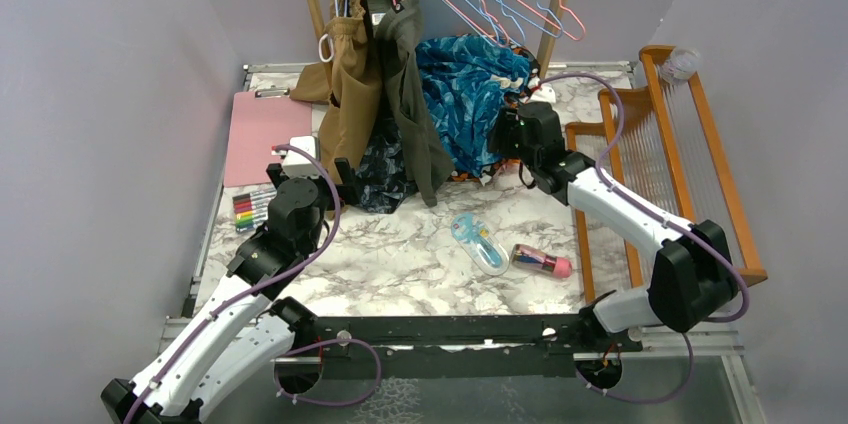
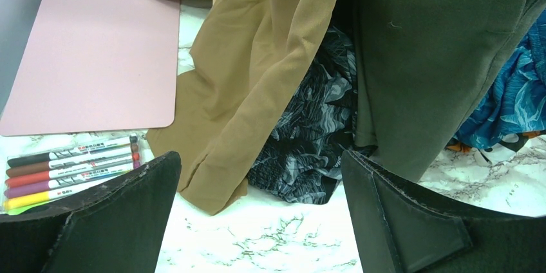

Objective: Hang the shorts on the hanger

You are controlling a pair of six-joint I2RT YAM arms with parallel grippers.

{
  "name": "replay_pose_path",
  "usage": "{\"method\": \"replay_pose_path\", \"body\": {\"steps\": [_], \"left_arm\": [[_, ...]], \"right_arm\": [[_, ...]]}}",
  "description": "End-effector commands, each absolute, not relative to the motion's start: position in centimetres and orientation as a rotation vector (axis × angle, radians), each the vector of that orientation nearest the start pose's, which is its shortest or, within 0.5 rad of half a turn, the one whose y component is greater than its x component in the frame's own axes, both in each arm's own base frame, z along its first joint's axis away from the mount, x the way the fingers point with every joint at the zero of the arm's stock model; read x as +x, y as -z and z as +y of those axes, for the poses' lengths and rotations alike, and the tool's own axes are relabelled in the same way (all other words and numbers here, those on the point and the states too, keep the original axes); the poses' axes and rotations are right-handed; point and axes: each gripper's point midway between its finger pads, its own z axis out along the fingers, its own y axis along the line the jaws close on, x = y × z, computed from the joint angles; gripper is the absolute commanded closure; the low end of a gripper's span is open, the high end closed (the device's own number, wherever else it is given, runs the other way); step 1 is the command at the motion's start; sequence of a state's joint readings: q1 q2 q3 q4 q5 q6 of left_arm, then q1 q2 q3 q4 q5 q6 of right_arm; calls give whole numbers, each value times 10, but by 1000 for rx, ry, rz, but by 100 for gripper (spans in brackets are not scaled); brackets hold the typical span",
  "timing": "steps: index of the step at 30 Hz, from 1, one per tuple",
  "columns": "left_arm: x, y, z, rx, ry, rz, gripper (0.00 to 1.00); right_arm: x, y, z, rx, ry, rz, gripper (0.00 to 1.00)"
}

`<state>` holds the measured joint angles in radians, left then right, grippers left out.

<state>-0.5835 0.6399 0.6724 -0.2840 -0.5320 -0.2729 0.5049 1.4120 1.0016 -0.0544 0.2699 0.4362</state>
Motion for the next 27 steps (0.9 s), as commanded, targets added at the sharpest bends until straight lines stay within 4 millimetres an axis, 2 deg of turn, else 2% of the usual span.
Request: {"method": "replay_pose_path", "body": {"steps": [1, 5, 6, 7, 8, 12, 17, 24, 27], "left_arm": [[265, -251, -80, -97, 146, 1764, 4], [265, -252, -81, -95, 147, 1762, 4], [265, -252, -80, -96, 147, 1761, 4], [265, -252, -81, -95, 148, 1761, 4], [265, -253, -81, -96, 149, 1758, 4], [263, -256, -76, -109, 141, 1746, 4], [259, -263, -65, -159, 122, 1711, 5], [252, -274, -53, -215, 123, 1649, 6], [250, -277, -50, -225, 122, 1633, 6]], "right_arm": [[401, -207, 180, 112, -302, 1961, 50], [400, -216, 181, 87, -315, 1936, 69], [400, -218, 181, 80, -318, 1934, 76], [399, -221, 182, 71, -323, 1932, 93], [397, -226, 182, 69, -328, 1925, 98], [376, -261, 190, -21, -440, 1871, 99], [327, -302, 197, -203, -561, 1888, 99], [251, -327, 201, -497, -713, 1954, 99], [220, -351, 203, -587, -808, 1888, 99]]}}
